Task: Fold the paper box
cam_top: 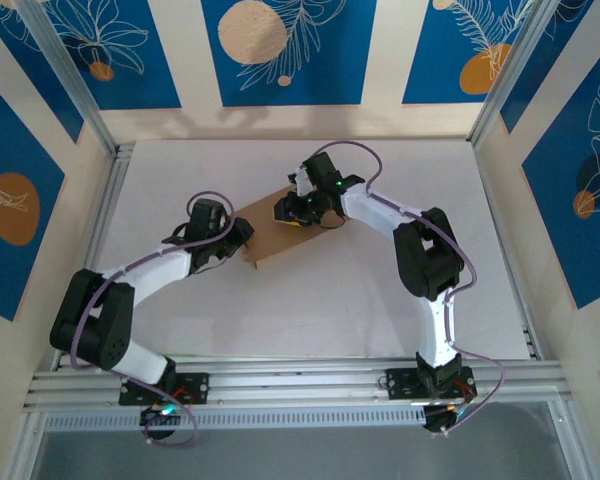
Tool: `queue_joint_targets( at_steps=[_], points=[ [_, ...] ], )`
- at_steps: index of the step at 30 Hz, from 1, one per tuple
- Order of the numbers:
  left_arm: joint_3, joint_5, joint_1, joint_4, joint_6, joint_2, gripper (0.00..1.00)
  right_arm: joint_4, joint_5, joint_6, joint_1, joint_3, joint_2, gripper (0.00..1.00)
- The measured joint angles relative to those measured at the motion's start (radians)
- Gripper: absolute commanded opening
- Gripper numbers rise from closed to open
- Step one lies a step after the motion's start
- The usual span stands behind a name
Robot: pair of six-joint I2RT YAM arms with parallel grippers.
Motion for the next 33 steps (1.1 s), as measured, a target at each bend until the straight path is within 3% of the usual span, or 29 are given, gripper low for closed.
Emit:
queue_joint_targets(
  at_steps=[11,16,22,28,33],
  points=[
    [-0.016,0.045,0.011,0.084,-0.102,0.027,0.18,0.011,-0.007,0.024,-0.001,0.003,0.012,0.35],
    [-0.051,0.074,0.009,0.186,-0.162,0.085,0.16,0.011,-0.011,0.031,0.013,0.004,0.056,0.35],
    [-0.05,0.062,0.009,0.168,-0.148,0.08,0.17,0.01,-0.01,0.031,0.017,0.011,0.061,0.35],
    [-0.038,0.004,0.013,-0.013,-0.013,-0.003,0.29,-0.006,-0.007,0.026,0.036,0.011,0.064,0.38],
    [-0.03,-0.011,0.059,-0.096,0.092,-0.067,0.56,-0.035,-0.026,-0.013,0.035,0.011,0.06,0.54]
  ],
)
